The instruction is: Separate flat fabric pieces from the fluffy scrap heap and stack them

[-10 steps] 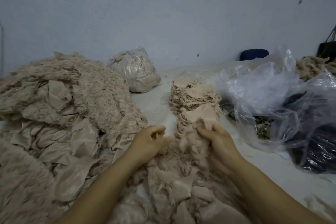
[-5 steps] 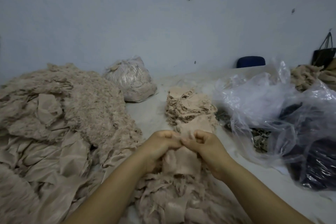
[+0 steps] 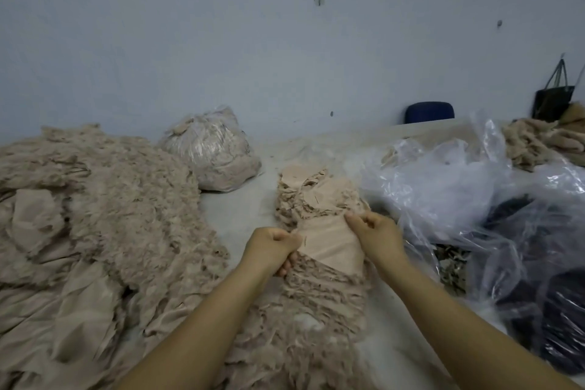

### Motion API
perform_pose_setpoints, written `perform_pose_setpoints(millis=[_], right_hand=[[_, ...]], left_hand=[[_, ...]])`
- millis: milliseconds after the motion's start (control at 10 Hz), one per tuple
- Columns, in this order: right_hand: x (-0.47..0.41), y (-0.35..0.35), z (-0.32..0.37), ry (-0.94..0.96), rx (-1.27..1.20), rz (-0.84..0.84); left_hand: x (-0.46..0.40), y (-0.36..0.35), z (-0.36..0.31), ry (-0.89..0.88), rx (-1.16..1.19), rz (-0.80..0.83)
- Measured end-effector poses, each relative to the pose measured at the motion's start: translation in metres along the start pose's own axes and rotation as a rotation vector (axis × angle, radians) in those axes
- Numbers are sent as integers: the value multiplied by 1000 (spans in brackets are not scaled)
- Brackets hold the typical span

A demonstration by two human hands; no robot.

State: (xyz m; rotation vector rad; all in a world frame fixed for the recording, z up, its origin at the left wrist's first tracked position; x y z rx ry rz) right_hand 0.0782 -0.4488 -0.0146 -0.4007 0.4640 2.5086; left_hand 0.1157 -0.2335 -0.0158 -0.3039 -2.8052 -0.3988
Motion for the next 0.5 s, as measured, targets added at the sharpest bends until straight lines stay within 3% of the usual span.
perform_pose_setpoints(millis=[300, 400, 500], right_hand=[[14, -4, -35, -148, 85, 54], [17, -1, -26, -123, 35, 29], [22, 23, 0, -3, -120, -152]], left_hand=[[-11, 2, 39, 230, -104, 34], [-3, 5, 36, 203, -89, 73], [14, 29, 4, -73, 41, -1]])
Point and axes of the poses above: each hand's wrist, its own x-axis away from the middle knuckle, its own y-axis out of the back of the hand, z = x × y, the point moved 8 cm from there along -x, towards the middle knuckle, and after that the axes turned 13 degrees about y, right-handed, at the moved point
